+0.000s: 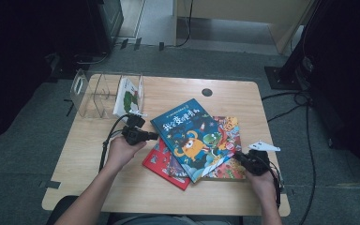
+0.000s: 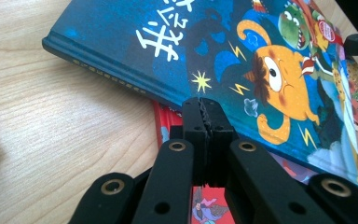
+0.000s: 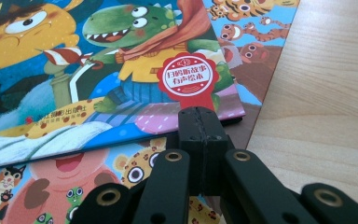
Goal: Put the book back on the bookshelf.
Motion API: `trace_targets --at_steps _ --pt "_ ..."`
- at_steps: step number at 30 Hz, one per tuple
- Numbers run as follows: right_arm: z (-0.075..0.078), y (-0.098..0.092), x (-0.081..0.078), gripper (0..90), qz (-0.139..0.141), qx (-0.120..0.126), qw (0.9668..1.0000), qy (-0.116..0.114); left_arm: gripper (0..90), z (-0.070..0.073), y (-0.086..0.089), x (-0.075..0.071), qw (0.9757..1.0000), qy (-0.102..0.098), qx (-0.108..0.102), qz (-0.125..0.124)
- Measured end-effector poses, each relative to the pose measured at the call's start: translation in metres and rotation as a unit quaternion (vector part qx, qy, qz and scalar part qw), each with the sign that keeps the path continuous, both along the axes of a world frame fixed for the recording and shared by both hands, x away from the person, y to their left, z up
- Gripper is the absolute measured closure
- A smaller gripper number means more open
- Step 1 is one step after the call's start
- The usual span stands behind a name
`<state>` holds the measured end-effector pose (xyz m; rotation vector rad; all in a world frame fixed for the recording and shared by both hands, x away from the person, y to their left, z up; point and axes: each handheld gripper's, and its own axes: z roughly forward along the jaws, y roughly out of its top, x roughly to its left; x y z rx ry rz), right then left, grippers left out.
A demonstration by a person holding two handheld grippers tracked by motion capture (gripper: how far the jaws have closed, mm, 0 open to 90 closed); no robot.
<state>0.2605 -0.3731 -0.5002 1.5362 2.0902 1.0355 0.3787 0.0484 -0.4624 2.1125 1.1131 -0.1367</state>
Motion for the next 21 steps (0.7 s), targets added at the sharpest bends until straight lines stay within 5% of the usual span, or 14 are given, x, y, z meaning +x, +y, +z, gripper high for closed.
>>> trace_targets --at_steps 12,21 --pt "-0.001 -0.006 0.007 90.0 -0.006 0.008 0.9999 -0.003 90.0 -0.004 0.003 -0.003 0.9999 0.000 0.012 0.007" --pt "-0.001 -0.009 0.024 90.0 -0.012 0.009 0.9999 -0.003 90.0 -0.005 0.021 -0.010 0.9994 -0.003 0.015 0.031"
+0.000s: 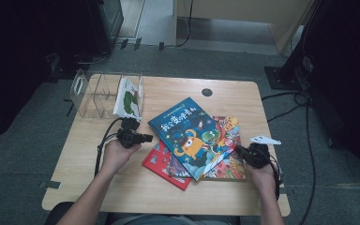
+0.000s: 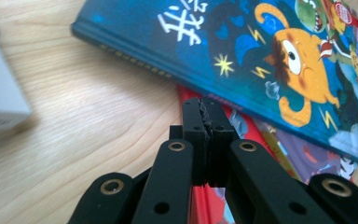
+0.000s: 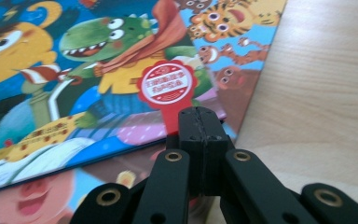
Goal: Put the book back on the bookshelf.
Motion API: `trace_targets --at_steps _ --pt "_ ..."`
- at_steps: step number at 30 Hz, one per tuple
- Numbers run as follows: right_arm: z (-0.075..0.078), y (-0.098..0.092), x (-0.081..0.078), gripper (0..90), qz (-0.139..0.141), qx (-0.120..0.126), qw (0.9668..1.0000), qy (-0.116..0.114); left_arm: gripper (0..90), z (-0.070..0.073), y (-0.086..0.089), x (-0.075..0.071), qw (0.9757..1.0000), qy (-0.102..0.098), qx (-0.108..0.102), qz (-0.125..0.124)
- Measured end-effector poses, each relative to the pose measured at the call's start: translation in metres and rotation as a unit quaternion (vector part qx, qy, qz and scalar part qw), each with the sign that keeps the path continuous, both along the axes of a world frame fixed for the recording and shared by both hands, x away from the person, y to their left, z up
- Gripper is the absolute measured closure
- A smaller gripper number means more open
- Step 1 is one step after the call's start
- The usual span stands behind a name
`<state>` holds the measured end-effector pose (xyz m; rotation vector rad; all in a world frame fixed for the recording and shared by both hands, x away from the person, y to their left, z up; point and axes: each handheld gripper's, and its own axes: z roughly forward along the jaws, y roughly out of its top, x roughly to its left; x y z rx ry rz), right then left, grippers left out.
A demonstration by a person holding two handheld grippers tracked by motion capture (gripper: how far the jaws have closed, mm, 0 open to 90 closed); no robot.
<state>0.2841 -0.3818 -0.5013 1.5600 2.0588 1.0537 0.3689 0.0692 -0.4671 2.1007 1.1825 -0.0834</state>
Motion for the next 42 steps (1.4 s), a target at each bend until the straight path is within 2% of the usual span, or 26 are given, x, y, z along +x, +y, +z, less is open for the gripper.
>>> trace_targets --at_steps 5,14,19,22,24,30,34,37,39,42 --pt "0.000 -0.001 0.013 90.0 -0.003 0.002 1.0000 0.000 90.0 -0.001 0.016 -0.004 0.9997 -0.002 -0.002 0.025" --pt "-0.001 0.000 0.036 90.0 -0.003 0.010 0.9999 -0.001 89.0 -0.004 0.038 -0.013 0.9985 0.000 0.002 0.055" --pt "0.000 0.001 0.047 90.0 -0.003 0.014 0.9999 0.002 88.4 -0.006 0.043 -0.017 0.9978 -0.002 0.003 0.067" --pt "-0.002 0.002 0.053 90.0 -0.003 0.016 0.9999 -0.005 88.2 -0.009 0.046 -0.018 0.9976 0.001 0.007 0.068" --pt "-0.001 0.002 0.061 90.0 -0.006 0.021 0.9998 0.001 87.5 -0.010 0.046 -0.019 0.9976 0.001 0.010 0.068" --pt "-0.002 0.004 0.069 90.0 -0.009 0.029 0.9995 -0.001 87.0 -0.012 0.046 -0.021 0.9978 -0.002 0.009 0.066" --pt "-0.002 0.006 0.071 90.0 -0.012 0.026 0.9996 -0.004 86.3 -0.013 0.045 -0.020 0.9980 -0.003 0.011 0.062" --pt "0.000 0.007 0.069 90.0 -0.006 0.025 0.9997 0.001 85.8 -0.013 0.044 -0.018 0.9980 -0.002 0.009 0.062" --pt "0.001 0.009 0.066 90.0 -0.003 0.023 0.9997 -0.004 85.7 -0.013 0.044 -0.017 0.9981 -0.002 0.008 0.061" --pt "0.002 0.010 0.058 90.0 -0.004 0.034 0.9994 0.000 85.7 -0.012 0.043 -0.013 0.9983 -0.003 0.009 0.057"
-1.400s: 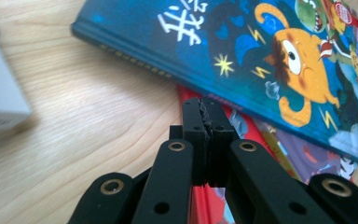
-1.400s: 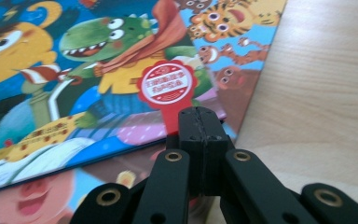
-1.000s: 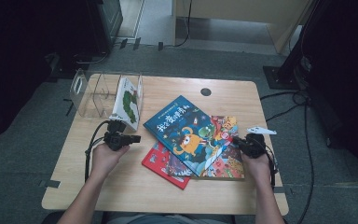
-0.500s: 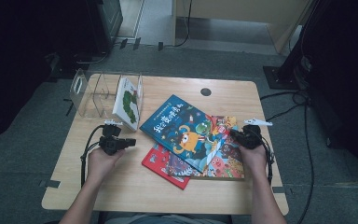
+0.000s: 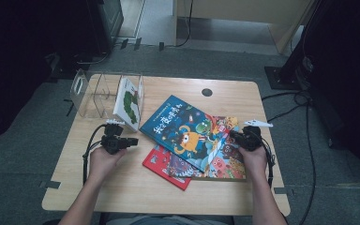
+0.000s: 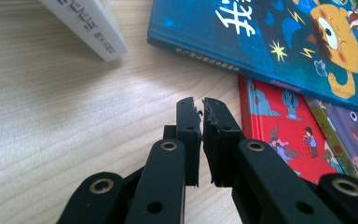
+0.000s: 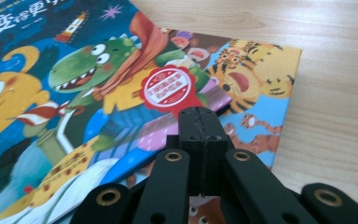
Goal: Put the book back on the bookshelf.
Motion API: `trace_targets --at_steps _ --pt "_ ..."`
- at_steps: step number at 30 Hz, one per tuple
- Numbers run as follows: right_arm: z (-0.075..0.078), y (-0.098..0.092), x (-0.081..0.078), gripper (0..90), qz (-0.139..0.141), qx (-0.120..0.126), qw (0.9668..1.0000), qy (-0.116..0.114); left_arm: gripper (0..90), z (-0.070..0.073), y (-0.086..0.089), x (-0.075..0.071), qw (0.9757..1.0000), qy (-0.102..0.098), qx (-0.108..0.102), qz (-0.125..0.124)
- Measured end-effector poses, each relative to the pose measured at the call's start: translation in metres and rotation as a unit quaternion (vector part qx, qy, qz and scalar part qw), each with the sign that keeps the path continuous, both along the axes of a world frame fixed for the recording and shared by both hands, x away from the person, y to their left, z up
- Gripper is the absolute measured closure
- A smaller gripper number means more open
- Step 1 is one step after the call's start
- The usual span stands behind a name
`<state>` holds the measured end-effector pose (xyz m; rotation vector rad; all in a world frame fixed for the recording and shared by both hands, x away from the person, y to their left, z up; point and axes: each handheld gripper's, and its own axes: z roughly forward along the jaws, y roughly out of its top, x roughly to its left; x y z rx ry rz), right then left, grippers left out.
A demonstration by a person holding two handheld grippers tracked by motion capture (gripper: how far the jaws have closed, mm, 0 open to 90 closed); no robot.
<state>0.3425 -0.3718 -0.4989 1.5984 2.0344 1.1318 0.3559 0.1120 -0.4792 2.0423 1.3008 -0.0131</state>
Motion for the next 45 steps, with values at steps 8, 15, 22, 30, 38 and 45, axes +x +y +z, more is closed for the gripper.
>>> trace_targets --at_steps 8,15,22,30,38,45 --pt "0.002 0.010 -0.019 90.0 0.012 0.003 0.9999 -0.007 85.5 0.000 -0.005 0.010 1.0000 -0.003 0.006 -0.005" --pt "0.003 0.041 -0.037 90.0 0.049 -0.008 0.9987 -0.009 85.5 0.003 -0.012 0.014 0.9999 -0.006 -0.001 -0.016" --pt "0.003 0.062 -0.046 90.0 0.066 -0.009 0.9977 -0.012 85.1 0.007 -0.018 0.015 0.9996 -0.011 -0.007 -0.024" --pt "0.002 0.097 -0.058 90.0 0.083 0.003 0.9965 -0.010 85.0 0.009 -0.019 0.015 0.9996 -0.011 -0.006 -0.027" --pt "0.002 0.121 -0.067 90.0 0.107 -0.001 0.9941 -0.017 85.0 0.009 -0.016 0.014 0.9996 -0.013 -0.007 -0.022" --pt "0.001 0.140 -0.077 90.0 0.124 -0.001 0.9920 -0.023 85.0 0.009 -0.016 0.015 0.9997 -0.012 -0.006 -0.023"
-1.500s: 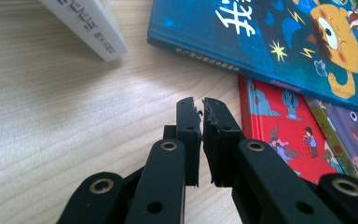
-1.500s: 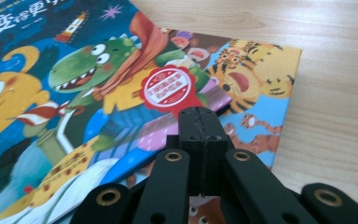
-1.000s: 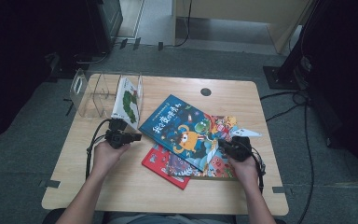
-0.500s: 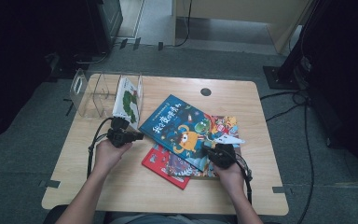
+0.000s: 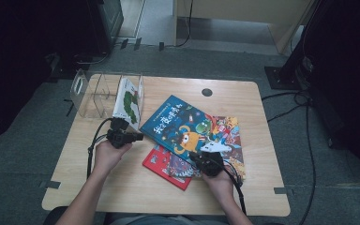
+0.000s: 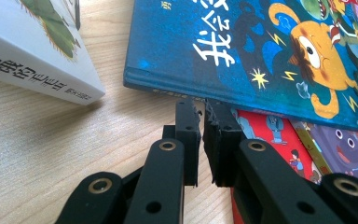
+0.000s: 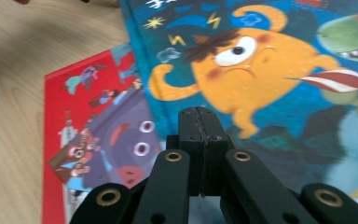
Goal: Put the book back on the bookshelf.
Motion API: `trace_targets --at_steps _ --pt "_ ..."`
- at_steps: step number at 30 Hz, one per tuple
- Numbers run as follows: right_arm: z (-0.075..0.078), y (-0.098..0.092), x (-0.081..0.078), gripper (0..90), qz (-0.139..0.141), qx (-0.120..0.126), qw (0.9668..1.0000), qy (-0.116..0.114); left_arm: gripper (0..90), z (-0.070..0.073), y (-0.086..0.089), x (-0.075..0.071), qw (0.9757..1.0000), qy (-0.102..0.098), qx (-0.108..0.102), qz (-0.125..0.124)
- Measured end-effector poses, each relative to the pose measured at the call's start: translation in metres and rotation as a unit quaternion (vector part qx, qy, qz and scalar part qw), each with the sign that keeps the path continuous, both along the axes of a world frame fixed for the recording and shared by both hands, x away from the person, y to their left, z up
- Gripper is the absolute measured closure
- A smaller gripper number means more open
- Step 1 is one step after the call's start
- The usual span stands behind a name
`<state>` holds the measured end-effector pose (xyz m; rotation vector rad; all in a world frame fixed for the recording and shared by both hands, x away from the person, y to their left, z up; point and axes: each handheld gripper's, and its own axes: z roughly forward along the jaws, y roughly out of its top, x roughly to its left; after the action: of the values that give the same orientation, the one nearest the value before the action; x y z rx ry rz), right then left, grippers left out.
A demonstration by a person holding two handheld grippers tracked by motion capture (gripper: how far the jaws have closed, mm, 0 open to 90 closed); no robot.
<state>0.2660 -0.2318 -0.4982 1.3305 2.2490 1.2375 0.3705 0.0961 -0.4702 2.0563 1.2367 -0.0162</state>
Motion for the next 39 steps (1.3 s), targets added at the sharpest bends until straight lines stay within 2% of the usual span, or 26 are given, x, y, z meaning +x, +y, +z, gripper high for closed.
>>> trace_targets --at_steps 6,8,12,14,20,25,30,37,39 --pt "0.000 0.013 -0.005 90.0 0.029 -0.002 0.9996 0.002 85.0 0.000 0.001 0.000 1.0000 0.000 0.000 0.001" --pt "-0.001 0.018 -0.008 90.0 0.043 -0.011 0.9990 0.005 85.0 0.000 0.001 0.000 1.0000 0.000 0.001 0.001" --pt "-0.005 0.020 -0.009 90.0 0.049 -0.024 0.9985 0.003 85.0 0.000 0.001 0.000 1.0000 0.001 0.001 0.001" --pt "-0.005 0.017 -0.007 90.0 0.048 -0.012 0.9987 0.013 84.9 0.000 0.002 0.000 1.0000 0.001 0.001 0.002" --pt "-0.004 0.005 -0.005 90.0 0.041 -0.013 0.9989 0.019 84.6 0.000 0.003 0.000 1.0000 0.003 0.002 0.003" --pt "-0.003 -0.011 -0.001 90.0 0.024 -0.009 0.9993 0.029 84.7 -0.001 0.003 0.000 1.0000 0.004 0.004 0.004" --pt "-0.003 -0.022 0.001 90.0 0.022 -0.017 0.9993 0.024 85.0 -0.002 0.003 0.001 0.9999 0.004 0.011 0.006" --pt "-0.002 -0.038 0.006 90.0 -0.006 -0.015 0.9992 0.037 85.1 -0.004 0.001 0.002 0.9997 -0.001 0.022 0.014" --pt "0.002 -0.039 0.007 90.0 -0.010 -0.011 0.9997 0.019 87.2 -0.005 0.000 0.002 0.9994 -0.008 0.026 0.020"
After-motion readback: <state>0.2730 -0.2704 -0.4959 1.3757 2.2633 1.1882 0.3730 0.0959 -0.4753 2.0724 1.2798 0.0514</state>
